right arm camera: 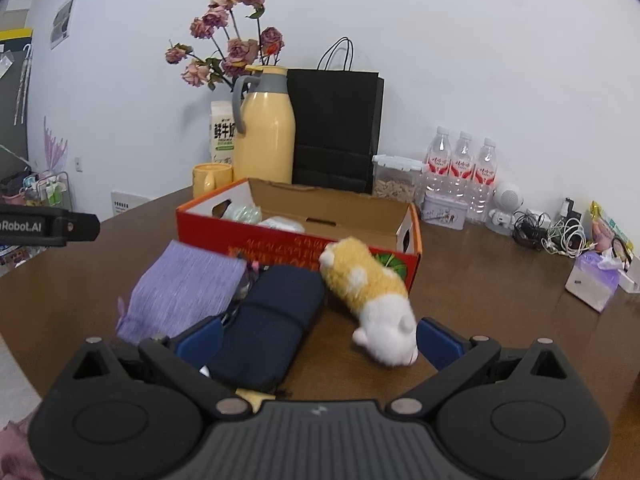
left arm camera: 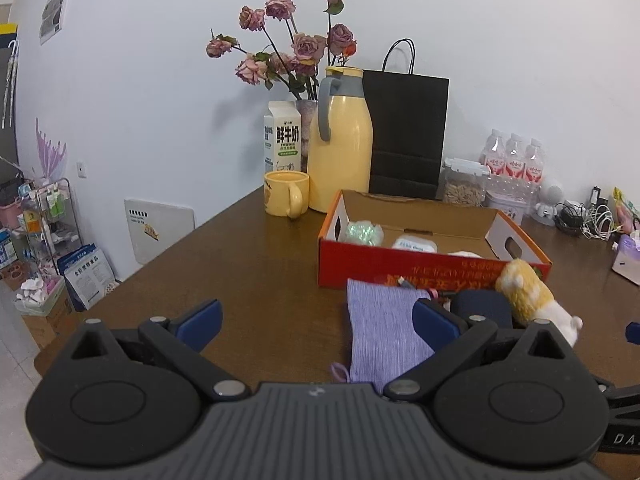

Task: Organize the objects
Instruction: 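Move both tools back over the remaining table items, then grasp the yellow-white plush hamster with the right tool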

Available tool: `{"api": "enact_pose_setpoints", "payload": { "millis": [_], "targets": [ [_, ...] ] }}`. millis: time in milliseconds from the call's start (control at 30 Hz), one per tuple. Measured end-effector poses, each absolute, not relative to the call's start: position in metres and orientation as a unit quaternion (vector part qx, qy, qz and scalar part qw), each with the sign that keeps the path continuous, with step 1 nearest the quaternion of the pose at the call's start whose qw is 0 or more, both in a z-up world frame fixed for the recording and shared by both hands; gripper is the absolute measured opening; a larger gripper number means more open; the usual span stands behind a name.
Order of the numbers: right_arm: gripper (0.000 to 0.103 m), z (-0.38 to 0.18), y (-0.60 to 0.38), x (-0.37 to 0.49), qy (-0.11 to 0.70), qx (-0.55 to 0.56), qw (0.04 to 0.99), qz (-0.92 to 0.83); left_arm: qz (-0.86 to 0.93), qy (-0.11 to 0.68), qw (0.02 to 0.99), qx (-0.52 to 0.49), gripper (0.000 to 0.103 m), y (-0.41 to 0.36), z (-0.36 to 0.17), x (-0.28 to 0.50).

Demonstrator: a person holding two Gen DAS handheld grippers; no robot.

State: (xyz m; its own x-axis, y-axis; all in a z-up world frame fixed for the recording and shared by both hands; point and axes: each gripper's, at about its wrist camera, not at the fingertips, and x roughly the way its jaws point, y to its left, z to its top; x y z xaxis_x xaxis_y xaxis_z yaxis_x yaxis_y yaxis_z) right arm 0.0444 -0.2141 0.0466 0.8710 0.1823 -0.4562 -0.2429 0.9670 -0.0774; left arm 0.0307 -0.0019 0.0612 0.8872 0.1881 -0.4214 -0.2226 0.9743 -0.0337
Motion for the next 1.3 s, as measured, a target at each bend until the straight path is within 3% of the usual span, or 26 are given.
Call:
{"api": "enact_pose_setpoints", "payload": {
  "millis": [567, 1300],
  "targets": [
    [0.103, 0.03, -0.217, 0.026, 0.226, -0.057, 0.966, 0.11, 0.096, 0.216, 0.971, -0.033, 0.103, -0.006, 0.044, 0.022],
    [0.103, -0.001, -0.239, 0.077, 0.245, -0.021, 0.966, 0.073, 0.06, 0.251, 0.965, -0.048, 0.103, 0.027, 0.005, 0.074]
  ]
}}
